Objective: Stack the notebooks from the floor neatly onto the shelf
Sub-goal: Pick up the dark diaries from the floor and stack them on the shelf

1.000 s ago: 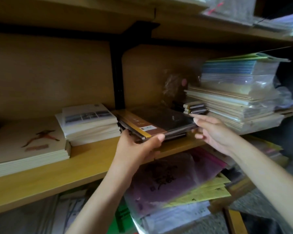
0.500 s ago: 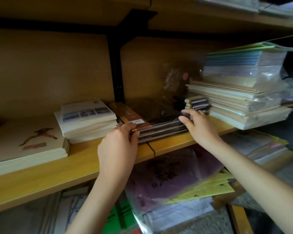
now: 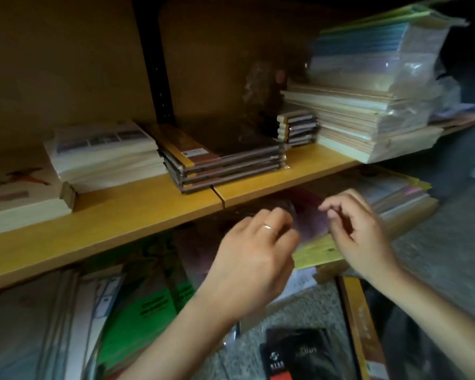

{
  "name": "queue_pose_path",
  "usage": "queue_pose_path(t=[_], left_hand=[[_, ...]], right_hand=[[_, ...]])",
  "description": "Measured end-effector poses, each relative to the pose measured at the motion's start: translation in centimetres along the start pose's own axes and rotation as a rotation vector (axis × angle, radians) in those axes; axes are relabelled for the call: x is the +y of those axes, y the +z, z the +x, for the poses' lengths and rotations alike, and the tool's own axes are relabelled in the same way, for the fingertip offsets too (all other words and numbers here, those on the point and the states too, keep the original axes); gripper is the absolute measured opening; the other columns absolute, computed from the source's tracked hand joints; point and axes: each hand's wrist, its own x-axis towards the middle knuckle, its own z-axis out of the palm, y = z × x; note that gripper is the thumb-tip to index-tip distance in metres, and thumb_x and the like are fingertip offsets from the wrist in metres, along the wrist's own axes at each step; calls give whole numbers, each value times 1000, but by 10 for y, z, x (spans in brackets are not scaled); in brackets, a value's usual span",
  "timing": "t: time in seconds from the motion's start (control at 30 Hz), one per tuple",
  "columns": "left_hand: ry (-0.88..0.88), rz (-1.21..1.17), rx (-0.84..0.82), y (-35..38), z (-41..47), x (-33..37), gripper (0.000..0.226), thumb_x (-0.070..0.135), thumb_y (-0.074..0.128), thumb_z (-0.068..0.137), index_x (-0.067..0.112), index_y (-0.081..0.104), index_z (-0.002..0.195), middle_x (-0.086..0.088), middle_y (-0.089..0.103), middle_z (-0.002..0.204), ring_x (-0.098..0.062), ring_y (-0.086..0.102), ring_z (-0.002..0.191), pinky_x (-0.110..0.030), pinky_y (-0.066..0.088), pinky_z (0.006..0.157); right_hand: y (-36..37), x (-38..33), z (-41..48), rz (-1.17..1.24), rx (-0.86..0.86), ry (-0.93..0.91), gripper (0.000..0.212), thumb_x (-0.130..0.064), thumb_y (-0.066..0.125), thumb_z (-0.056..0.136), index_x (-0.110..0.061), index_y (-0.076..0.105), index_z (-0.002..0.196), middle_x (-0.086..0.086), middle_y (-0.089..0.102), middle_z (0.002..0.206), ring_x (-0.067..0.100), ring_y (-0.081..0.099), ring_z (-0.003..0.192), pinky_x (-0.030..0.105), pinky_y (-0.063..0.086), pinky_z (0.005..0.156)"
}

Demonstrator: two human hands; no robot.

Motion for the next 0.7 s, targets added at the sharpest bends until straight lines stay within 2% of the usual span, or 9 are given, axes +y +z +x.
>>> queue_pose_path(t=[0.1, 0.23, 0.3, 0.4, 0.47, 0.53, 0.6, 0.63, 0.7], left_hand=[[134, -135, -225, 29, -8, 32, 18, 23, 49, 79, 14, 63, 88, -5, 59, 94, -23, 55, 80, -32, 45, 60], [281, -277, -478, 69, -27, 60, 15, 21, 48, 80, 15, 60, 85, -5, 60, 94, -25, 59, 80, -35, 48, 59], [312, -326, -563, 86, -35, 65, 12, 19, 50, 81, 15, 60, 87, -5, 60, 96, -26, 59, 82, -36, 49, 60], [322, -346, -635, 104, -41, 68, 20, 25, 43, 83, 16, 60, 90, -4, 61, 98, -26, 60, 86, -36, 52, 63], [315, -363, -667, 114, -44, 68, 20, 25, 43, 83, 17, 60, 90, -4, 61, 97, -25, 61, 87, -37, 52, 65], [306, -380, -700, 125, -47, 68, 16, 22, 48, 82, 16, 60, 90, -3, 61, 98, -26, 62, 86, -38, 52, 66], [291, -396, -726, 136, -50, 69, 16, 21, 47, 83, 16, 61, 89, -3, 61, 98, -26, 62, 84, -39, 51, 67], [285, -403, -738, 140, -52, 70, 18, 21, 45, 83, 16, 61, 88, -3, 61, 97, -26, 62, 83, -39, 51, 66], [273, -415, -751, 148, -54, 73, 23, 22, 41, 82, 16, 62, 86, -1, 62, 95, -23, 63, 80, -35, 52, 63]], right_hand=[[-27, 36, -66, -96, -92, 168, 13, -15, 46, 86, -15, 60, 88, -13, 51, 83, 7, 50, 71, 26, 39, 61], [-55, 95, -177, -235, -153, 731, 18, 4, 62, 79, -11, 63, 88, 5, 62, 80, 32, 64, 77, 26, 43, 68], [-69, 107, -223, -289, -245, 967, 8, -8, 69, 75, -7, 63, 80, 11, 63, 76, 36, 65, 76, 29, 43, 65], [-82, 116, -265, -439, -397, 1269, 54, -42, 69, 76, 0, 57, 107, 23, 58, 105, 37, 55, 102, 37, 42, 76], [-86, 120, -276, -465, -443, 1370, 76, -59, 71, 68, 2, 56, 111, 22, 57, 107, 34, 55, 104, 37, 44, 80], [-85, 123, -277, -401, -437, 1430, 74, -64, 72, 61, 0, 63, 98, 14, 63, 88, 23, 61, 80, 31, 46, 66], [-83, 124, -271, -361, -442, 1501, 64, -58, 78, 62, -3, 64, 91, 11, 64, 85, 20, 61, 75, 28, 42, 62], [-81, 127, -268, -361, -457, 1520, 72, -63, 78, 58, -4, 63, 96, 11, 64, 92, 22, 62, 84, 28, 43, 66], [-75, 139, -270, -397, -497, 1524, 116, -84, 69, 34, -2, 58, 115, 14, 62, 114, 27, 59, 108, 34, 49, 84]])
